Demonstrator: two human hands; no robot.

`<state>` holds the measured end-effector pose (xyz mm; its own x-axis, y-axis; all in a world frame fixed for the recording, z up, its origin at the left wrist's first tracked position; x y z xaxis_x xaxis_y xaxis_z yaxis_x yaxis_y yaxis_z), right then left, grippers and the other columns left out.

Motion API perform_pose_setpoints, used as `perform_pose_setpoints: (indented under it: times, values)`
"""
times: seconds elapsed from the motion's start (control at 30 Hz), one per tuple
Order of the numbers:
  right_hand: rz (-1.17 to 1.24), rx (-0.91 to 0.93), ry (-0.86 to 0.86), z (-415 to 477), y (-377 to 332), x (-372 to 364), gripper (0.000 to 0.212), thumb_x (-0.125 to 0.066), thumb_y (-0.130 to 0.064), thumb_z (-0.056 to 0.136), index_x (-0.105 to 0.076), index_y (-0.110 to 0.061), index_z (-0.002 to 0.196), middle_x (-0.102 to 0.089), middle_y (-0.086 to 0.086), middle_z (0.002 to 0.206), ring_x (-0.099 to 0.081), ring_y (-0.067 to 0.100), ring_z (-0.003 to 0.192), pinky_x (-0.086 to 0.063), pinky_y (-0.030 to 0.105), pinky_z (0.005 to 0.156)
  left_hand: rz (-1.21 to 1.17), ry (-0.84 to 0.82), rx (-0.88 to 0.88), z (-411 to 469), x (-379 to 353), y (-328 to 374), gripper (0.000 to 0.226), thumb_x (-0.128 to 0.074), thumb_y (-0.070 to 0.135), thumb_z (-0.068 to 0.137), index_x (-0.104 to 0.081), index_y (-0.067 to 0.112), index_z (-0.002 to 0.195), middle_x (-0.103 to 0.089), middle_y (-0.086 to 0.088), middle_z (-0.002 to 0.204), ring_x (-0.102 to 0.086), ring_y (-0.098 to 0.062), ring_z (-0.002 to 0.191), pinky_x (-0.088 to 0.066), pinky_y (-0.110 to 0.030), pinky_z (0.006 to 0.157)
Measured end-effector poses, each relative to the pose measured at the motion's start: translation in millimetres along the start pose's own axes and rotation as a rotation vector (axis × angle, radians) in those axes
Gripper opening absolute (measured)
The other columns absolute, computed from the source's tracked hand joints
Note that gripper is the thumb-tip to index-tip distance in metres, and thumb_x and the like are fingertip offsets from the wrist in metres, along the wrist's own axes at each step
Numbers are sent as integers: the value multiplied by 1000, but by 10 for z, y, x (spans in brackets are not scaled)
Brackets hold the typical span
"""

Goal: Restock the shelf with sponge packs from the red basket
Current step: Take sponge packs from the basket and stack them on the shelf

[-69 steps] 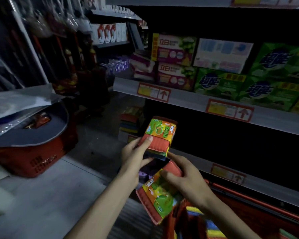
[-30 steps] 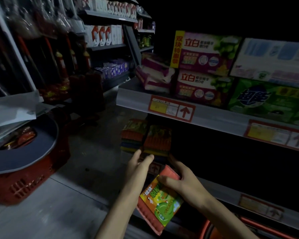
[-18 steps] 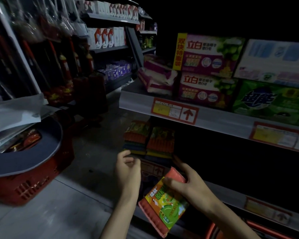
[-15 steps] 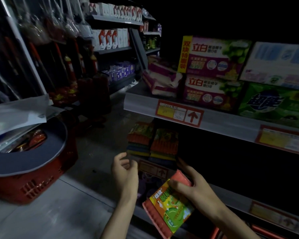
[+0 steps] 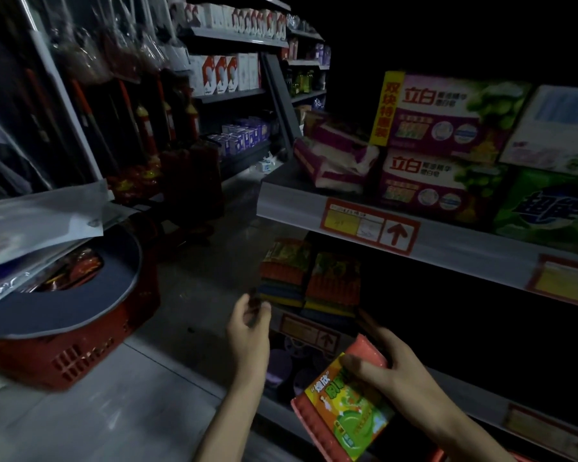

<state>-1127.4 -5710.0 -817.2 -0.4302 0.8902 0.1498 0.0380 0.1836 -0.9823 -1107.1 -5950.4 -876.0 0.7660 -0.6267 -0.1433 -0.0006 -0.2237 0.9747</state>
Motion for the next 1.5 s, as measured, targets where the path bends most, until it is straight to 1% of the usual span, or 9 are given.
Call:
perform_pose_setpoints:
  times: [0.17, 0.33, 0.57, 0.67, 0.83, 1.03, 1.17, 1.4, 1.5]
  values:
    - [-18, -4, 30, 25, -3, 56, 70, -85, -20, 82, -47, -33, 139, -73, -11, 108, -74, 3, 90, -55, 14, 69, -29, 16, 25, 50, 7, 12, 16, -64, 8, 98, -66, 10, 114, -70, 2, 98, -67, -20, 102, -51, -24, 83]
    - [-38, -37, 28, 33, -31, 71, 63, -87, -25, 80, -53, -26, 133, -76, -4, 99, -76, 7, 84, -54, 14, 64, -79, 56, 101, 66, 29, 12, 29, -65, 3, 96, -61, 29, 83, -64, 10, 86, -61, -8, 83, -48, -35, 88]
    - [-88, -35, 5, 65, 30, 67, 79, -83, -43, 63, -54, -28, 135, -76, 0, 107, -76, 11, 91, -57, 19, 70, -105, 93, 198, 104, 36, -9, 17, -67, 7, 95, -71, 10, 111, -70, -8, 104, -64, -24, 99, -49, -36, 88]
    - [-79, -47, 12, 73, 40, 87, 61, -80, -37, 66, -63, -19, 121, -79, 1, 96, -77, 18, 86, -57, 21, 67, -89, 84, 206, 138, 47, 3, 9, -66, 8, 95, -74, 12, 97, -72, -12, 106, -66, -27, 103, -49, -37, 88]
    - [-75, -53, 13, 95, 95, 122, 67, -81, -39, 67, -59, -31, 129, -79, -5, 103, -76, 12, 91, -57, 20, 72, 11, 12, 139, 214, -3, 101, 30, -58, 2, 99, -60, 22, 77, -63, 3, 85, -57, -17, 87, -41, -30, 83]
    - [-75, -51, -3, 105, 91, 159, 71, -82, -43, 66, -58, -33, 132, -79, -9, 101, -77, 13, 91, -58, 20, 73, 102, -52, 227, 320, -4, 3, 22, -55, 7, 102, -58, 17, 83, -60, -3, 89, -54, -20, 85, -42, -34, 83]
    - [-60, -42, -10, 97, 23, 140, 54, -78, -37, 68, -55, -45, 116, -79, -14, 97, -77, 11, 89, -57, 18, 71, 114, -51, 228, 337, 11, 15, 25, -56, 8, 101, -57, 19, 79, -57, -2, 83, -51, -15, 74, -43, -35, 79]
    - [-41, -57, 5, 87, 83, 108, 75, -82, -36, 66, -55, -26, 136, -79, -2, 101, -77, 14, 90, -58, 21, 72, -4, 19, 182, 220, 98, 64, 26, -59, 6, 100, -57, 24, 81, -60, 2, 86, -57, -18, 88, -47, -38, 86]
    - [-33, -74, 8, 86, 129, 112, 81, -90, -39, 69, -56, -16, 139, -77, 1, 106, -77, 14, 90, -58, 22, 73, -9, 92, 93, 158, 190, 112, 11, -63, 6, 98, -67, 14, 103, -70, -8, 104, -66, -23, 100, -52, -33, 87]
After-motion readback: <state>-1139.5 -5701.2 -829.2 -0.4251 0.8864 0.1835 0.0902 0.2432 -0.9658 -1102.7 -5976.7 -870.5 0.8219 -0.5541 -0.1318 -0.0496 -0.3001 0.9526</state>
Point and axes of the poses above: each hand's wrist, its own z-axis towards the middle knuckle, its own x-axis out of the back of the hand, y = z × x, the point moved 8 cm from there along z, towards the middle knuckle
